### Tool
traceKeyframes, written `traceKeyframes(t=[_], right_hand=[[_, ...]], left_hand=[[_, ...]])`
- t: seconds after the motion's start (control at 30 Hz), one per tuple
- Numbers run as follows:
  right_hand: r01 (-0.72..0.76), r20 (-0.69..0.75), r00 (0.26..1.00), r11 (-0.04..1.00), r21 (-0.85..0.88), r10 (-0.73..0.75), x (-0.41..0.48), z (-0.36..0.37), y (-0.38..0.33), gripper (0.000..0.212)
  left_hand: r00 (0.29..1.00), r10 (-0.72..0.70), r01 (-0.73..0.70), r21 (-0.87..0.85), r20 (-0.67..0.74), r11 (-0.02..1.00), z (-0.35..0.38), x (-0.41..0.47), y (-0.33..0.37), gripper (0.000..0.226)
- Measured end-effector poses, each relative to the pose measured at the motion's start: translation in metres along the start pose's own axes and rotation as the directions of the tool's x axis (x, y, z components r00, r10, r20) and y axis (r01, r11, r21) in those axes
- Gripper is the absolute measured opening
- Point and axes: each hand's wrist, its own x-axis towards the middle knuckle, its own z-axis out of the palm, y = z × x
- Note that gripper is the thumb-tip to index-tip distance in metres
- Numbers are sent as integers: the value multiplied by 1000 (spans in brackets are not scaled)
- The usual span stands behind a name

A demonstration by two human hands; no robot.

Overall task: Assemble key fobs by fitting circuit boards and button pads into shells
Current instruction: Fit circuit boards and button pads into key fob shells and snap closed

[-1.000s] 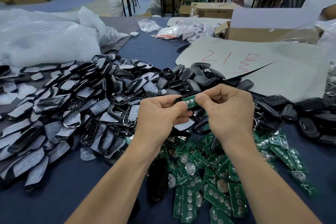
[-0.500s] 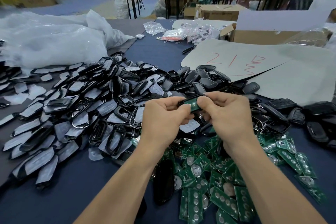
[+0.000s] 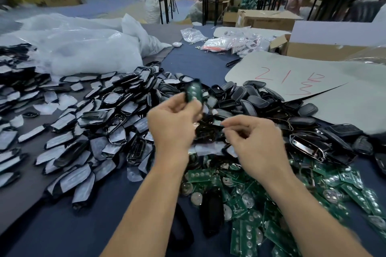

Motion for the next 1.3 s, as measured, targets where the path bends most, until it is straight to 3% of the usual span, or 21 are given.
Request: traceKeyframes(t=[0.1,0.23,0.37,0.53,0.63,0.7,0.8,0.87,0.93,1.0,1.07,1.1,1.2,1.3], right_hand=[[103,180,981,982,-161,-74,9,25,-19,25],[199,348,934,924,-325,-78,29,61,-42,29],[244,435,894,930,-274,-106,37,91,-57,34],[324,479,854,927,-187,-202,36,130,-91,26],[387,542,807,902,-191,-232,24,156,-105,14],[477,572,781,830,-288,-250,15,167,-109,18],[564,520,787,729,-388,-333,13,173,-115,3],[646,538,746,623,-440,-392,9,170,-118,20],[680,513,729,570,-461,-454,2,158,-114,21],[547,374,828,749,-375,-417,2,135,-104,13],[278,252,940,943,-182,-229,7,101,-91,22],[148,201,970,987,-59,-133,10,82,-82,24],[-159,82,987,931,328,139,15,36,-58,28],[-283,64,953,794,538,296,16,20,-35,28]], left_hand=[[974,-182,127,-347,-131,929,-18,17,8,13],[955,-216,103,-457,-202,883,-23,21,10,19],[952,-84,-31,-367,-293,930,-42,30,19,20],[898,105,-224,-239,-426,945,-103,49,44,19],[884,202,-300,-181,-422,937,-125,53,60,15],[890,281,-344,-121,-359,931,-129,50,66,13],[903,337,-367,-70,-267,928,-122,40,63,12],[918,325,-345,-52,-226,937,-117,33,57,13],[929,301,-320,-60,-215,946,-113,30,54,15],[941,262,-292,-117,-216,949,-110,28,52,17],[947,248,-283,-163,-202,945,-103,25,47,17],[952,250,-279,-165,-177,946,-95,22,44,16],[975,211,-219,-147,-68,965,-66,13,27,11],[994,101,-97,-94,39,991,-31,13,9,18]])
